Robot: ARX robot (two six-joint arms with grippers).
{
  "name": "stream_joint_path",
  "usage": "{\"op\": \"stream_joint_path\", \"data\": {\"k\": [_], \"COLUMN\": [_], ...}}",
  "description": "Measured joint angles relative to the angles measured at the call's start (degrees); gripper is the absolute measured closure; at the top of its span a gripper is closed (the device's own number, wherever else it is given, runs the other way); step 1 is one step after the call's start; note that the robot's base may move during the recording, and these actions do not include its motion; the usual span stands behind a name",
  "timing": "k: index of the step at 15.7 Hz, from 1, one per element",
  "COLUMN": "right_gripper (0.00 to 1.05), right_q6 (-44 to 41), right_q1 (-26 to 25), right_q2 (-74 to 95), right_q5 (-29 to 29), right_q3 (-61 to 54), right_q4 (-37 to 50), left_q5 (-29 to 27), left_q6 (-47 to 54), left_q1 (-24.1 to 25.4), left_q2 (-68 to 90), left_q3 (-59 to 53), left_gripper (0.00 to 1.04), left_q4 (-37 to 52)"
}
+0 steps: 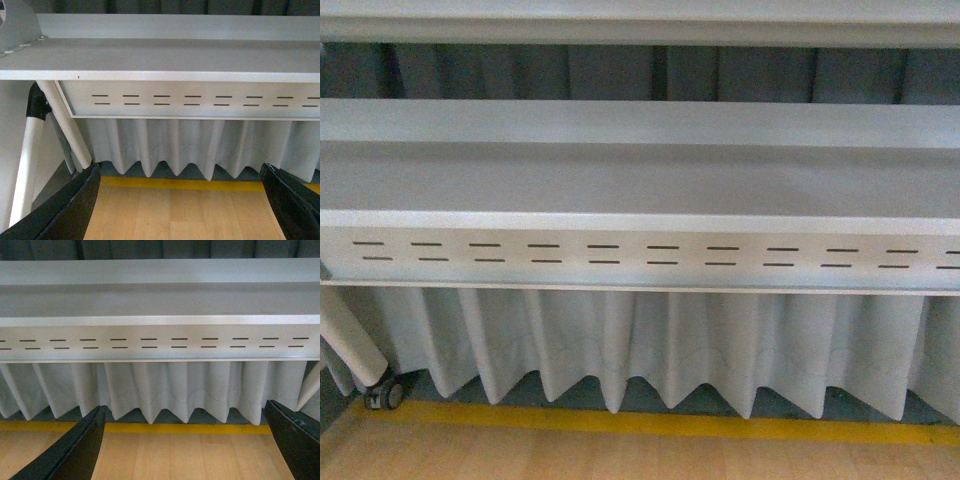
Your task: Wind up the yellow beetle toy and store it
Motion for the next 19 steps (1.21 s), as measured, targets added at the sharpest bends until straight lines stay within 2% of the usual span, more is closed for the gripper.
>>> {"op": "stream_joint_path", "data": {"k": [19], "right_gripper": [0.07], "right_q6": [0.0], "right_q1": [0.0], "right_q2": [0.0], "right_q5": [0.0], "right_q3": [0.0], "right_q4": [0.0], "left_q5": [0.0], "left_q6": [0.0], "left_q1": [0.0], "left_q2": [0.0], "left_q3": [0.0], "left_gripper": [0.07], "left_q4": [0.0]}}
